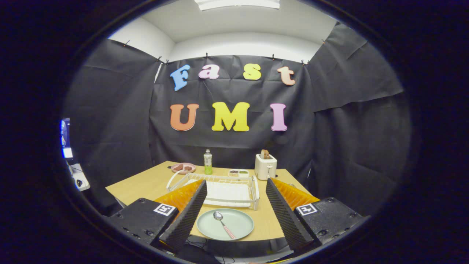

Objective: Take the plate from the dish rack, then take the spoon from the basket and place it into the plate.

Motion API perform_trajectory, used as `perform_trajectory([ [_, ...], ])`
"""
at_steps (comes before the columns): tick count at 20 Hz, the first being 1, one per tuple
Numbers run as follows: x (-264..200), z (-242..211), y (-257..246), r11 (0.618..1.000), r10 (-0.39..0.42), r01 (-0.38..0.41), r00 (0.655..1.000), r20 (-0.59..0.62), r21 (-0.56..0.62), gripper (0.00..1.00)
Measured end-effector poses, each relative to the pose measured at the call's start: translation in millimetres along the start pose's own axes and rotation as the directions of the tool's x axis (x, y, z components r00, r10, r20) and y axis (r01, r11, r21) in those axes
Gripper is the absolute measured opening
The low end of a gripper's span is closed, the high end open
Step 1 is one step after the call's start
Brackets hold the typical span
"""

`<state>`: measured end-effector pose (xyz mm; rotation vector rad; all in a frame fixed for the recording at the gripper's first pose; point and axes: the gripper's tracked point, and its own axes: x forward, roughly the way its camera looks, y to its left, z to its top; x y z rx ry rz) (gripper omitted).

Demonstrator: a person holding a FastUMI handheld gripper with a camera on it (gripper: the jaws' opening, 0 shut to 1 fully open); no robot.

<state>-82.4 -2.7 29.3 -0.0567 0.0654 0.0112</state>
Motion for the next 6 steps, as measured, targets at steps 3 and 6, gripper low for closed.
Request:
perform_trajectory([
  [3,-1.4,-1.3,-2.8,0.999,0.018,-0.019,1.000,0.006,0.030,1.00],
  [6,-1.0,-2.8,-4.2,0.998,0.037,-0.037,0.999,0.001,0.045,1.00],
])
